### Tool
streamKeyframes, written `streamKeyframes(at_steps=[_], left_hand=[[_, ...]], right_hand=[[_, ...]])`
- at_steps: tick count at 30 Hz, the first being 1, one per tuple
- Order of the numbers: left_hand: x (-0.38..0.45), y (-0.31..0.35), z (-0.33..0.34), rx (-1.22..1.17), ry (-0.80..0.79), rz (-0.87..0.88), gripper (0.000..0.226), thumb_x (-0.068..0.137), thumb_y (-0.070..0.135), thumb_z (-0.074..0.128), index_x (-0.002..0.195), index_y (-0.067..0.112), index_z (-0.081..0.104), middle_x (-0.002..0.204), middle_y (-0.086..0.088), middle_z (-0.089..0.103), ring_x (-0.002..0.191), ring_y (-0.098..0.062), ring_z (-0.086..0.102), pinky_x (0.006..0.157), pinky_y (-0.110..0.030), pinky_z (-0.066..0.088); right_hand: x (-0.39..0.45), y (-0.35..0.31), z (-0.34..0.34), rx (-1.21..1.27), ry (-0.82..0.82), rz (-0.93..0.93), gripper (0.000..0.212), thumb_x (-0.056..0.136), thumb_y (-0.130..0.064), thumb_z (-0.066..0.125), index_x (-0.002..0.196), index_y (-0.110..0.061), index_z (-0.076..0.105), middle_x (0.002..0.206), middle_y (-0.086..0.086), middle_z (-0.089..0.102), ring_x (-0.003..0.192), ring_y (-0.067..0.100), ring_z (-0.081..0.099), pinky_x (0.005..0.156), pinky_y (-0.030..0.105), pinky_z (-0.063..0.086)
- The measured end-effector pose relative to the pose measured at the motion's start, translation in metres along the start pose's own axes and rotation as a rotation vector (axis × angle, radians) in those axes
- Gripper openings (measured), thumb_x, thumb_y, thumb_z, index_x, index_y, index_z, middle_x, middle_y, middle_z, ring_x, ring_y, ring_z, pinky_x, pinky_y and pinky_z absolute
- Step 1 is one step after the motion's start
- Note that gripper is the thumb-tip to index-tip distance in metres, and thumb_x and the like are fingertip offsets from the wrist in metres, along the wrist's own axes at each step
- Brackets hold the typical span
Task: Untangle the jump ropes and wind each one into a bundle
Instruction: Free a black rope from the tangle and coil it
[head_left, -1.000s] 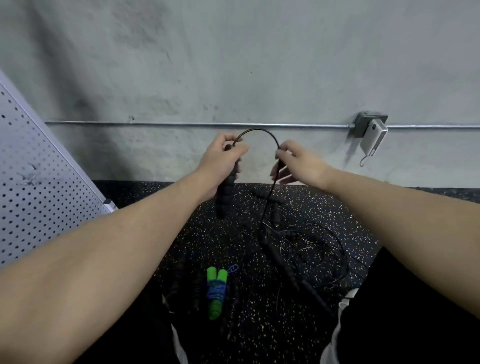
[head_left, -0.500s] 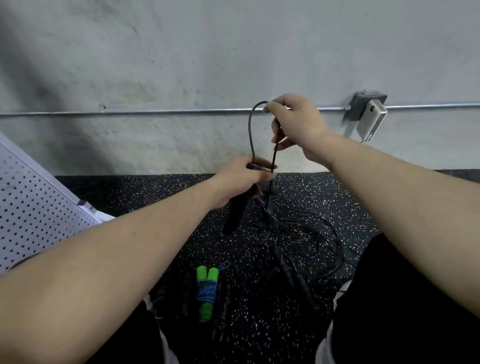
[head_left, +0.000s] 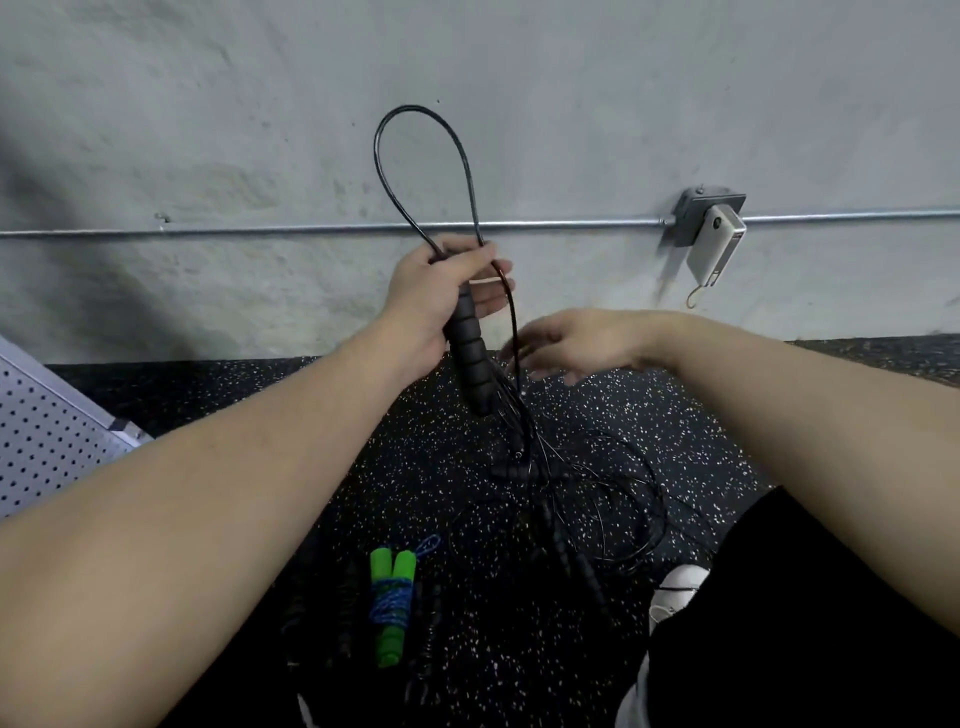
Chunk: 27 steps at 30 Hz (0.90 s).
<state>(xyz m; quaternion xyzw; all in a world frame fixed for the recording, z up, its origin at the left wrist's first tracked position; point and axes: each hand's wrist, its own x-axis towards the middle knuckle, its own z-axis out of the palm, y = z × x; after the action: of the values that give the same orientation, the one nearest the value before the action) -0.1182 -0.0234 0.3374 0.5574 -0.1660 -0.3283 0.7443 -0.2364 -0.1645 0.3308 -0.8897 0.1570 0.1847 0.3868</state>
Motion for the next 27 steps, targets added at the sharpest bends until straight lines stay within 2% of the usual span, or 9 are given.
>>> streamKeyframes(at_steps=[3, 6, 7, 9, 13, 17, 20, 24, 27], left_hand=[[0.001, 0.002, 0.001, -0.098, 0.027, -0.003, 0.009, 0.096, 0.007, 0.068, 0.093, 0.013, 0.062, 0.091, -0.015, 0.077, 0.081, -0.032, 0.075, 0.079, -0.044, 0.063], [0.003, 0.001, -0.005, -0.056, 0.014, -0.021, 0.011, 0.095, 0.010, 0.069, 0.106, 0.014, 0.067, 0.106, -0.013, 0.077, 0.090, -0.031, 0.076, 0.077, -0.044, 0.064], [0.003, -0.001, -0.007, 0.021, 0.004, -0.049, 0.015, 0.094, 0.010, 0.071, 0.109, 0.015, 0.069, 0.112, -0.012, 0.076, 0.092, -0.031, 0.076, 0.075, -0.043, 0.063], [0.000, -0.011, -0.009, 0.212, -0.027, -0.117, 0.018, 0.092, 0.011, 0.074, 0.108, 0.019, 0.072, 0.119, -0.011, 0.073, 0.093, -0.032, 0.076, 0.069, -0.039, 0.062], [-0.011, -0.032, 0.001, 0.363, -0.136, -0.126, 0.023, 0.097, 0.013, 0.069, 0.118, 0.021, 0.071, 0.128, 0.000, 0.068, 0.073, -0.029, 0.074, 0.062, -0.037, 0.061], [-0.017, -0.043, 0.014, 0.517, -0.169, -0.138, 0.040, 0.097, 0.028, 0.071, 0.135, 0.030, 0.060, 0.125, 0.001, 0.067, 0.055, -0.015, 0.068, 0.053, -0.028, 0.056], [-0.015, -0.054, 0.020, 0.553, -0.205, -0.163, 0.052, 0.091, 0.033, 0.077, 0.139, 0.025, 0.056, 0.125, 0.006, 0.062, 0.051, -0.014, 0.064, 0.050, -0.027, 0.055], [-0.010, -0.070, 0.018, 0.670, -0.112, -0.119, 0.028, 0.096, 0.013, 0.069, 0.121, 0.027, 0.063, 0.100, -0.004, 0.065, 0.049, -0.013, 0.060, 0.049, -0.027, 0.052], [-0.005, -0.074, 0.016, 0.654, -0.098, -0.120, 0.028, 0.099, 0.012, 0.064, 0.123, 0.026, 0.065, 0.097, -0.002, 0.065, 0.046, -0.012, 0.061, 0.049, -0.029, 0.052]], right_hand=[[-0.002, -0.002, -0.003, -0.139, 0.179, -0.042, 0.024, 0.102, -0.028, 0.056, 0.121, -0.020, 0.068, 0.101, -0.007, 0.074, 0.093, 0.013, 0.071, 0.086, 0.035, 0.056], [-0.001, 0.002, -0.013, -0.076, 0.408, -0.055, 0.018, 0.099, -0.024, 0.062, 0.112, -0.016, 0.072, 0.096, 0.000, 0.076, 0.078, 0.004, 0.069, 0.072, 0.015, 0.053], [0.000, 0.004, -0.016, 0.027, 0.459, -0.060, 0.015, 0.098, -0.021, 0.064, 0.108, -0.014, 0.072, 0.094, 0.004, 0.077, 0.075, 0.005, 0.069, 0.075, 0.016, 0.056], [0.001, 0.006, -0.020, 0.175, 0.532, -0.073, 0.011, 0.094, -0.019, 0.069, 0.101, -0.012, 0.073, 0.089, 0.010, 0.077, 0.077, 0.014, 0.071, 0.085, 0.033, 0.060], [0.001, -0.002, -0.018, 0.289, 0.572, -0.096, 0.011, 0.091, -0.018, 0.074, 0.099, -0.012, 0.074, 0.078, 0.009, 0.069, 0.069, 0.021, 0.064, 0.073, 0.041, 0.063], [-0.001, -0.011, -0.015, 0.355, 0.568, -0.125, 0.009, 0.092, -0.014, 0.071, 0.101, -0.012, 0.072, 0.065, 0.002, 0.061, 0.052, 0.011, 0.058, 0.053, 0.029, 0.060], [0.002, -0.015, -0.014, 0.332, 0.590, -0.157, 0.011, 0.093, -0.016, 0.071, 0.103, -0.013, 0.074, 0.065, 0.003, 0.058, 0.048, 0.011, 0.055, 0.049, 0.026, 0.058], [0.004, -0.012, -0.015, 0.266, 0.616, -0.156, 0.009, 0.093, -0.022, 0.069, 0.100, -0.022, 0.074, 0.066, 0.003, 0.058, 0.049, 0.006, 0.053, 0.046, 0.024, 0.053], [0.001, -0.009, -0.017, 0.221, 0.619, -0.150, 0.010, 0.095, -0.023, 0.067, 0.102, -0.024, 0.074, 0.070, 0.002, 0.059, 0.050, 0.002, 0.054, 0.048, 0.026, 0.055]])
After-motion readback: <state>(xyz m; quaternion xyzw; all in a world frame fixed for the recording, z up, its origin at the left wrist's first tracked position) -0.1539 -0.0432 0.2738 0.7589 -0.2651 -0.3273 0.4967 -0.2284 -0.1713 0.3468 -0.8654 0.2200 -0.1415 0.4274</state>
